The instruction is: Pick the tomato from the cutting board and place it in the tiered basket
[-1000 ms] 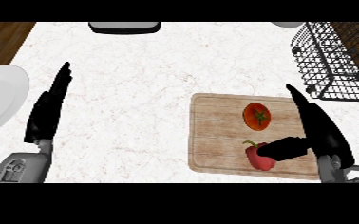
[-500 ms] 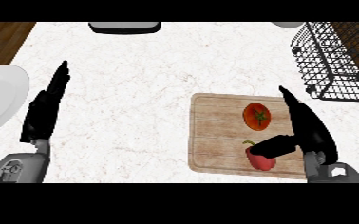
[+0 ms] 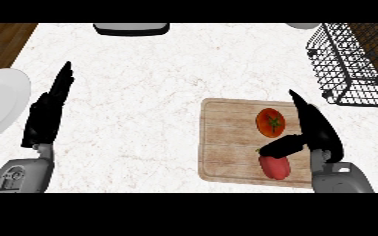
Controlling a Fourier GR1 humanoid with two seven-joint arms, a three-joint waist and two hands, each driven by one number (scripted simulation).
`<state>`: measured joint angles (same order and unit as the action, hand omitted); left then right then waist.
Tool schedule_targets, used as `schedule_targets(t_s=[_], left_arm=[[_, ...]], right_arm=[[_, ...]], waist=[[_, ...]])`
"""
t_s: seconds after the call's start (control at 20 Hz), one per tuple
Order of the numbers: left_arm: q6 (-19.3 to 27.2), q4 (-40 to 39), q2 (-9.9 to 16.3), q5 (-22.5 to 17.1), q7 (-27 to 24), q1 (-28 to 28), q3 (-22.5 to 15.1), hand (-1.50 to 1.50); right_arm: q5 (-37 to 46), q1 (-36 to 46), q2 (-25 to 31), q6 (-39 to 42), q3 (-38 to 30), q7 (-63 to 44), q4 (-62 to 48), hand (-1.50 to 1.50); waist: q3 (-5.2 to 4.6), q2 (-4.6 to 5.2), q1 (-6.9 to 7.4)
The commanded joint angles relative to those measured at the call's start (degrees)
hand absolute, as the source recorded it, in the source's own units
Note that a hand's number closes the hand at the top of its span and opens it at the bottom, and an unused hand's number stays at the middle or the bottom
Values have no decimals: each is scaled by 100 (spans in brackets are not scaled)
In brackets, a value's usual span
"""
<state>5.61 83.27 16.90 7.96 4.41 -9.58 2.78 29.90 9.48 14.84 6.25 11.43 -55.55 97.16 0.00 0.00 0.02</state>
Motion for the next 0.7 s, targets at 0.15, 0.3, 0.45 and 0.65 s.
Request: schedule_targets(t_s=[0.15,0.3,0.45,0.65], left_arm=[[-142,405,-218,153,313,164,-5,0],[-115,33,-281,367,-22,74,69,0],[-189,614,-288,269,10,539,76,0],[-231,194,-284,284,-43,172,210,0]], right_arm=[[10,123,-224,286,-338,439,-497,-150],[263,59,-485,177,-253,570,-614,-150],[1,237,-365,299,-577,951,-1141,-150],[284,480,-898,279,-161,619,-1388,150]], waist=[[0,-1,8],[0,0,-1],[1,-2,21],[0,0,23]])
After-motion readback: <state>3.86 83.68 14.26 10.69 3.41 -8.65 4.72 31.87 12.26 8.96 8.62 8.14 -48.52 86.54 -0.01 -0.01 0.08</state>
